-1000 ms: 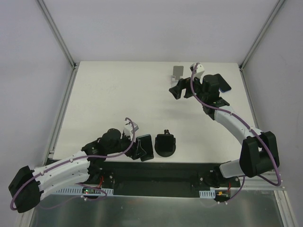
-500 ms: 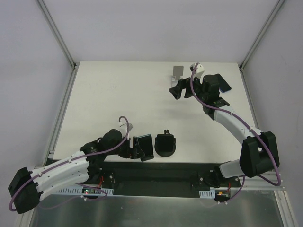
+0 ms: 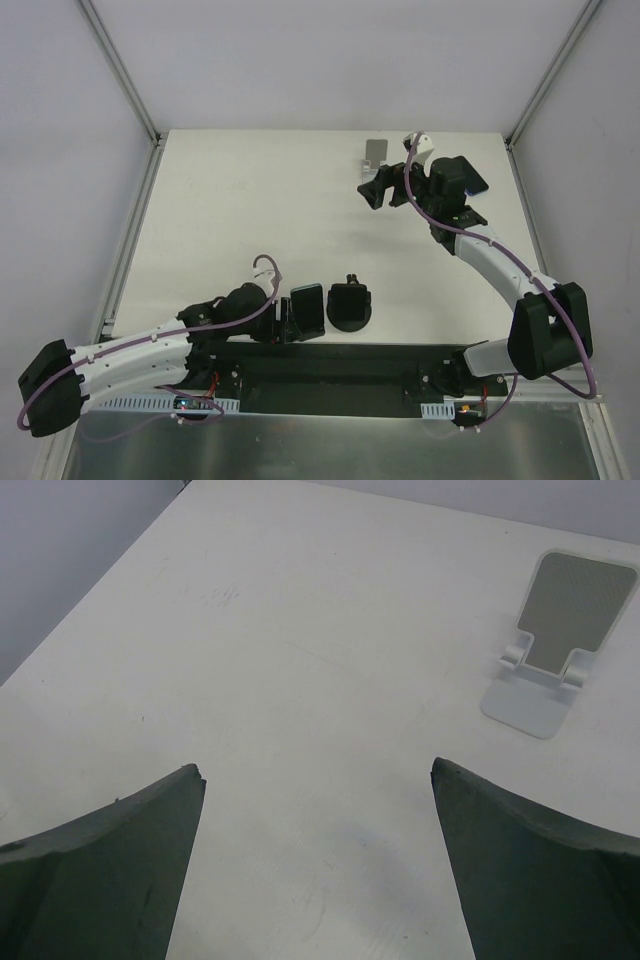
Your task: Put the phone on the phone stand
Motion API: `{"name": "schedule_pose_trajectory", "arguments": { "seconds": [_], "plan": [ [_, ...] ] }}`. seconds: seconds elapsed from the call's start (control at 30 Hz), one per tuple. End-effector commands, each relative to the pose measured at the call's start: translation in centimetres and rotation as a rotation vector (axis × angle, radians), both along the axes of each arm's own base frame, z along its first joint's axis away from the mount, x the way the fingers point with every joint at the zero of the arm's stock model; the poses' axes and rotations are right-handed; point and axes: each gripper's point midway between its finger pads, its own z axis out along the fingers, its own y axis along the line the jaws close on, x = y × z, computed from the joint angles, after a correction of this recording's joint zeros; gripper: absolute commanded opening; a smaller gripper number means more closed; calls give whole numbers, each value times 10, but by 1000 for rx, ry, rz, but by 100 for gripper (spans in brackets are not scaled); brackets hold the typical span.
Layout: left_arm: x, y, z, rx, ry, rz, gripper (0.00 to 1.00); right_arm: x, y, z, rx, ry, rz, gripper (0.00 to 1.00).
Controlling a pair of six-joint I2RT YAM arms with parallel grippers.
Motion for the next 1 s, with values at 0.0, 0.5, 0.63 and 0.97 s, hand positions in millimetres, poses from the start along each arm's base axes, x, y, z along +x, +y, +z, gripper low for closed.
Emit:
{"name": "schedule_pose_trajectory", "arguments": {
  "seconds": [0.0, 0.5, 0.63, 0.97],
  "plan": [
    [7, -6, 3, 11, -102, 2, 68, -1, 5, 30, 34, -85, 29, 98],
    [18, 16, -24, 109, -132, 147, 50, 0, 5, 31, 37, -86, 28, 98],
    [22, 26, -25, 116, -154, 194, 47, 0, 6, 29, 36, -82, 31, 98],
    [26, 43, -20, 135, -180, 266, 55, 2, 8, 26, 36, -71, 33, 99]
  ]
}}
